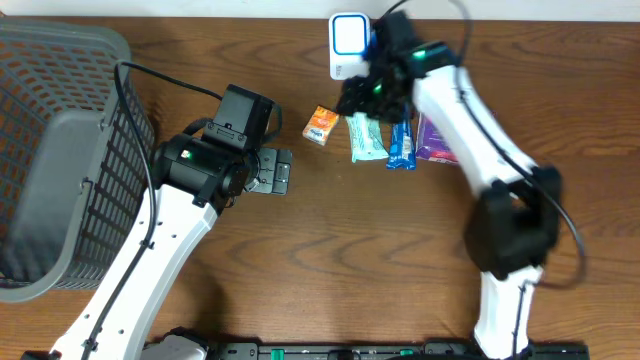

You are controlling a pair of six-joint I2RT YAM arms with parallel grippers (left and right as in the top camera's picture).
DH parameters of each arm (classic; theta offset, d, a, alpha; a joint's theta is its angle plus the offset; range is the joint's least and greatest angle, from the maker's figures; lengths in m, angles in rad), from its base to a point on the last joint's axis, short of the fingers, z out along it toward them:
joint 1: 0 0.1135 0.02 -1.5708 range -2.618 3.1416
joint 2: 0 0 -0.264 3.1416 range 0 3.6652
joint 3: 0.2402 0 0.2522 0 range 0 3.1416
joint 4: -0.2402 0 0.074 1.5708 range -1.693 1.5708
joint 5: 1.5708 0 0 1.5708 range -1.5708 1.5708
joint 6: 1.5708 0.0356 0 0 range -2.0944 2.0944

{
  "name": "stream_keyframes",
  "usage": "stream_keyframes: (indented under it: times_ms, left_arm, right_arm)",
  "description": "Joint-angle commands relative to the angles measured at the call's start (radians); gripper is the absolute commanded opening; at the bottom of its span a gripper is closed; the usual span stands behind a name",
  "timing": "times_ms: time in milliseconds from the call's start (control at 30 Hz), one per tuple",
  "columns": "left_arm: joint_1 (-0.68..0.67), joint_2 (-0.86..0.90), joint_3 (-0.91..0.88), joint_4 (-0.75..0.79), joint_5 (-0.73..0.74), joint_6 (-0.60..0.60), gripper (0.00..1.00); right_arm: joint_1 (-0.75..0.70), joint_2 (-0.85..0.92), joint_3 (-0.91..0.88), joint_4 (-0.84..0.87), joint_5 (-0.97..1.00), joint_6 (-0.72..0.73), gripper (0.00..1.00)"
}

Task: Scan the item barcode
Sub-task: 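Grasp the orange tissue box, hold it at the scanner, set it left of wipes, then move the right gripper right to the purple Carefree pack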

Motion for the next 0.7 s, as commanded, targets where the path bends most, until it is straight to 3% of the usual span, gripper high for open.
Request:
stream_keyframes:
  times_ms: [0,67,267,667]
  left_arm:
    - [0.000,0.003,-0.002,-0.002,-0.009,-0.013,0.98]
    - [0.000,0.003,-0.002,-0.002,-0.009,-0.013,0.98]
    - [0.000,0.003,-0.002,-0.002,-0.009,-0.013,0.98]
    - [0.000,0.003,-0.002,-0.002,-0.009,-0.013,0.98]
  right_arm:
    - [-0.031,-0.099,0.018,-0.062,0.256,-0.079,0.73]
    - [-0.042,-0.135,0.018,-0.111,0.383,-0.107,0.99]
    - [-0.119,-0.156,0.012,-0.206,0.509,-0.118,0.99]
    - [-0.340,-0.088,-0.116,-0.158,0.343,-0.118,0.99]
